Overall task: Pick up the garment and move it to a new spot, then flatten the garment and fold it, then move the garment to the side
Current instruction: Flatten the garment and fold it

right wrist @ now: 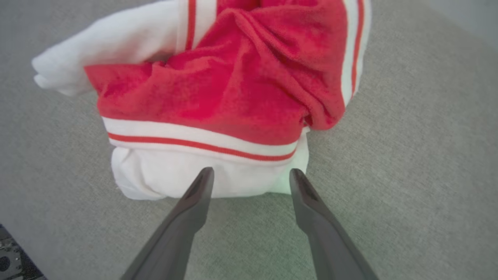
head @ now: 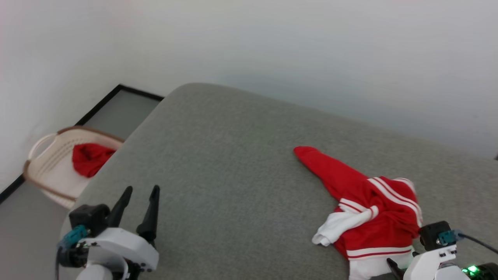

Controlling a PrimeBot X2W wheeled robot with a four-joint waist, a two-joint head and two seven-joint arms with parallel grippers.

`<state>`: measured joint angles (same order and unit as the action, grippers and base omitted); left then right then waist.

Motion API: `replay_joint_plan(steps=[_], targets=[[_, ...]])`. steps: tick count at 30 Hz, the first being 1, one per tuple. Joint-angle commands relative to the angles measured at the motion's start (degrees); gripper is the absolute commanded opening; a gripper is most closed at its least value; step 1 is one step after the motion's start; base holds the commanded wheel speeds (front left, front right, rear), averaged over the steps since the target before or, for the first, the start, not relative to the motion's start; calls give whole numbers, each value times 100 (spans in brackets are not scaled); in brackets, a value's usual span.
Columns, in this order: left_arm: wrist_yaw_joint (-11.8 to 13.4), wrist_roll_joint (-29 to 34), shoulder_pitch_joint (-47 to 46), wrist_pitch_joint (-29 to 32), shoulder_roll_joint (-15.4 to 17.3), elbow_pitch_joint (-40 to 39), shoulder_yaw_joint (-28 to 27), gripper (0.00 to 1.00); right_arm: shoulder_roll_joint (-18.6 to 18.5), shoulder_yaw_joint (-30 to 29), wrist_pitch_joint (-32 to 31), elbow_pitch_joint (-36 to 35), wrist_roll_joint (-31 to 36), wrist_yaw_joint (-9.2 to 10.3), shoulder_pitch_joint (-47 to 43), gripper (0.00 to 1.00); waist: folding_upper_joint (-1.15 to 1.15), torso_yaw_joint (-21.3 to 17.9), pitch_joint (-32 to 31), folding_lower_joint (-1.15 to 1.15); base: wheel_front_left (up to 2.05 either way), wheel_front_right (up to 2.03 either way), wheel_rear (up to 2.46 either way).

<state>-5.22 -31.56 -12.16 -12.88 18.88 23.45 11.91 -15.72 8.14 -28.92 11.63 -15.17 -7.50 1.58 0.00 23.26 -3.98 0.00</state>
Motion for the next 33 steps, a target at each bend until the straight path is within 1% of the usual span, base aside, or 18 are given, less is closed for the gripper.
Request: replay_joint_plan(steps=[1,5,11,12,13,18,23,27,33], targets=[[-14,38,-119,-47,-44,45,29,100,-22,-4,-104,19,13,2,102,100,0,259,248,0,0,0,0],[-40,0,-257,-97,-178,165,62,100,21,-49,-339,164,63,2,256,100,0,388,407,0,0,0,0],[-90,48,-402,-171,-257,358,128,100,93,-93,-568,549,182,2,500,100,0,458,527,0,0,0,0],[-93,51,-426,-180,-265,393,124,100,109,-81,-562,593,186,2,530,38,0,459,533,0,0,0,0],[-101,52,-439,-178,-275,421,117,100,119,-89,-549,643,168,2,562,0,0,457,540,0,0,0,0],[-129,50,-427,-218,-290,527,50,100,22,-70,-550,753,122,2,712,0,0,404,525,0,0,0,0],[-127,79,-382,-229,-299,559,-34,100,-162,-86,-755,647,-53,3,853,0,0,300,461,0,0,0,0],[-125,104,-346,-234,-294,530,-90,100,-440,-149,-958,380,-182,3,942,0,0,185,412,0,0,0,0],[-110,117,-304,-232,-321,469,-171,100,-996,-353,-1327,-87,-391,3,1079,0,0,-7,370,0,0,0,0]])
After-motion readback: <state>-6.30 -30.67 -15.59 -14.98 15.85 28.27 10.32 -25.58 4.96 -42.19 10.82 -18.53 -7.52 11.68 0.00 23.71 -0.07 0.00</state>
